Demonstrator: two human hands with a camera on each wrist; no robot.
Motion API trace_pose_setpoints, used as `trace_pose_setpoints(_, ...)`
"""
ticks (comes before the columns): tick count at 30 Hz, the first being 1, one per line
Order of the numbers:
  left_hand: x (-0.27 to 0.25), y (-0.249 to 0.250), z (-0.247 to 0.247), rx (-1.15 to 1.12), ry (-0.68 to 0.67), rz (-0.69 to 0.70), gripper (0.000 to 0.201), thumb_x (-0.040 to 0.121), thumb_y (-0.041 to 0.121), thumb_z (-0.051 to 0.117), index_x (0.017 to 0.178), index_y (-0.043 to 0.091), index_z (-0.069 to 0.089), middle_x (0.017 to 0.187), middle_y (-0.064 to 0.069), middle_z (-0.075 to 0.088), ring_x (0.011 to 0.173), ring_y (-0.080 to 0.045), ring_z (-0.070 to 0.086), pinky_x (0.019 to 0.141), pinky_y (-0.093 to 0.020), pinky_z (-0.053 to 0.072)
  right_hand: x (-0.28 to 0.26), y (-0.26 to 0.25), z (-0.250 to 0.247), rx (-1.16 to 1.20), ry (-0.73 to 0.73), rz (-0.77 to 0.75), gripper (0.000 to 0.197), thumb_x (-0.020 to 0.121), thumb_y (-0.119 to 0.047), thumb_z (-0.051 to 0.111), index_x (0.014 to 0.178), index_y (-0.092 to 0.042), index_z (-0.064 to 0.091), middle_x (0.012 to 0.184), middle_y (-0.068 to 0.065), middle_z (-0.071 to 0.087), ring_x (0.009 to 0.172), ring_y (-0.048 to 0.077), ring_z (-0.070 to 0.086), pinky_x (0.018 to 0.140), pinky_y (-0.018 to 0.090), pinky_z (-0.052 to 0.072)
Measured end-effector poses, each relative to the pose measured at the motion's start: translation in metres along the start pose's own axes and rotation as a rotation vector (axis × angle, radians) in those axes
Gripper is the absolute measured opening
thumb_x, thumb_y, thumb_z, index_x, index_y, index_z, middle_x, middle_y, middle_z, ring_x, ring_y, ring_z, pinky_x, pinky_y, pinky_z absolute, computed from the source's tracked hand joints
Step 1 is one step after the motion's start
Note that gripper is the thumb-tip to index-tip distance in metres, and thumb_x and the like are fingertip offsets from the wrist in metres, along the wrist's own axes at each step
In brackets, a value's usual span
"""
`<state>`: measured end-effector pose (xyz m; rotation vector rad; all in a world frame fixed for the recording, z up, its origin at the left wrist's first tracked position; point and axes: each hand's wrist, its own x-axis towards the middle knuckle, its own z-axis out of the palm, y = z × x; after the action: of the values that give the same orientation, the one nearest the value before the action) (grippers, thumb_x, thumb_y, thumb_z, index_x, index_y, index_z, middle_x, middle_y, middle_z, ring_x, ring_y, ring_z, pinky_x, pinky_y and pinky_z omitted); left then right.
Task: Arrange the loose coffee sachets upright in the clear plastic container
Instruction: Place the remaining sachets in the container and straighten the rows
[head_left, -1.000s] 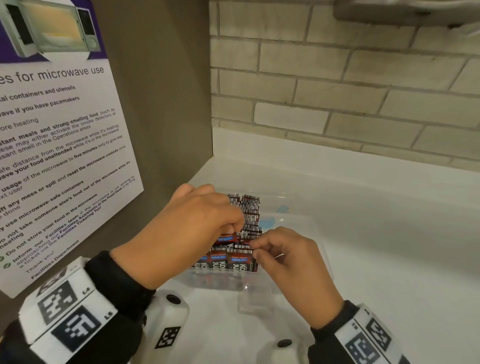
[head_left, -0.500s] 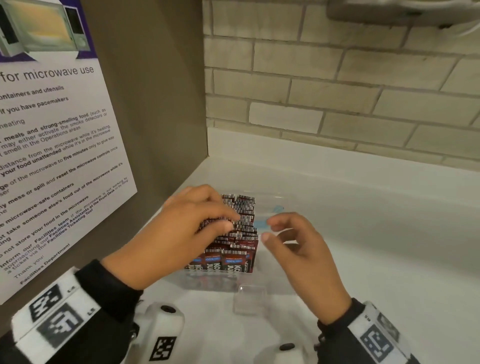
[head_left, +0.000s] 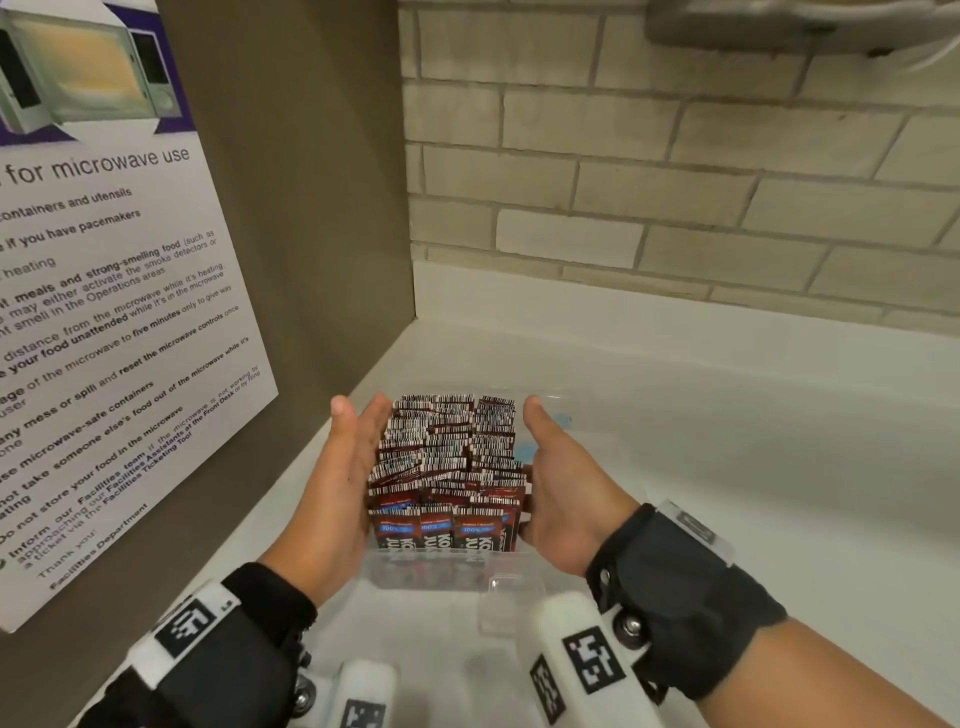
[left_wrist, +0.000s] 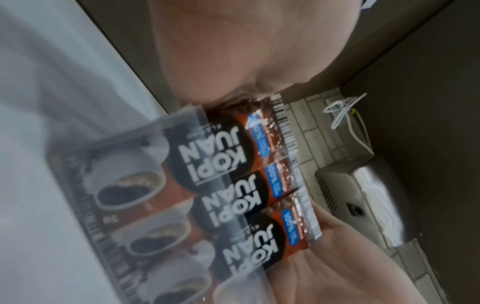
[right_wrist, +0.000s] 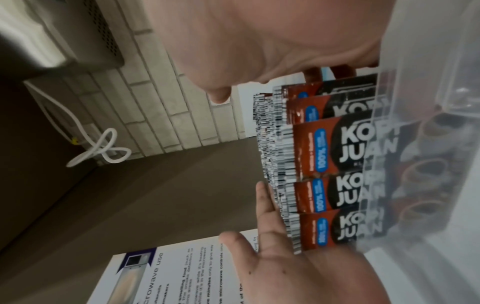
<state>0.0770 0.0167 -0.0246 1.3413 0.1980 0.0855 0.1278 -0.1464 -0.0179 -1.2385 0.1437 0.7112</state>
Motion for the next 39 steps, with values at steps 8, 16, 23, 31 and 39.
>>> trace_pose_setpoints(8,0.007,0.002,0.002,-0.132,0.039,-0.044,0.091,0.071,0.073,0.025,0.146,0.022,0.035,0.144,0.013,0.044,0.114,-0.005,0.052,0.084,-0.027,0.044,-0.003,-0.01,0.01,0.136,-0.146,0.037,0.081,0.087,-0.069,0.015,0.064,-0.02,0.075,0.088,0.01,0.073,0.089,0.026,0.067,0.084,0.042,0.049)
trace_pose_setpoints(16,0.012,0.008,0.008,-0.051,0.051,-0.046,0.078,0.087,0.066,0.01,0.148,0.022,0.029,0.151,0.01,0.035,0.119,0.0,0.038,0.097,-0.023,0.033,0.006,-0.005,0.015,0.161,-0.138,0.054,0.079,0.086,-0.07,0.013,0.112,-0.014,0.063,0.111,0.013,0.069,0.102,0.028,0.065,0.087,0.041,0.049)
trace_pose_setpoints(23,0.012,0.009,0.009,-0.086,0.032,-0.032,0.09,0.073,0.072,0.019,0.148,0.022,0.028,0.151,0.01,0.036,0.124,-0.001,0.038,0.103,-0.027,0.029,0.005,-0.003,0.013,0.208,-0.163,0.043,0.078,0.087,-0.069,0.012,0.123,-0.016,0.057,0.121,0.013,0.064,0.109,0.027,0.062,0.089,0.041,0.049)
trace_pose_setpoints(31,0.012,0.011,0.0,-0.105,0.069,-0.004,0.088,0.075,0.071,0.018,0.147,0.022,0.031,0.15,0.01,0.038,0.136,-0.003,0.032,0.109,-0.028,0.024,-0.012,-0.016,0.008,0.159,-0.139,0.008,0.084,0.093,-0.061,0.017,0.048,-0.009,0.065,0.061,0.003,0.07,0.071,0.02,0.063,0.072,0.035,0.046)
trace_pose_setpoints(39,0.017,0.01,0.006,-0.052,0.06,-0.019,0.085,0.08,0.072,0.016,0.146,0.022,0.033,0.148,0.012,0.04,0.128,-0.002,0.036,0.104,-0.028,0.031,0.007,-0.007,0.017,0.224,-0.157,0.079,0.079,0.089,-0.067,0.015,0.107,-0.008,0.064,0.106,0.014,0.069,0.09,0.027,0.066,0.078,0.04,0.049)
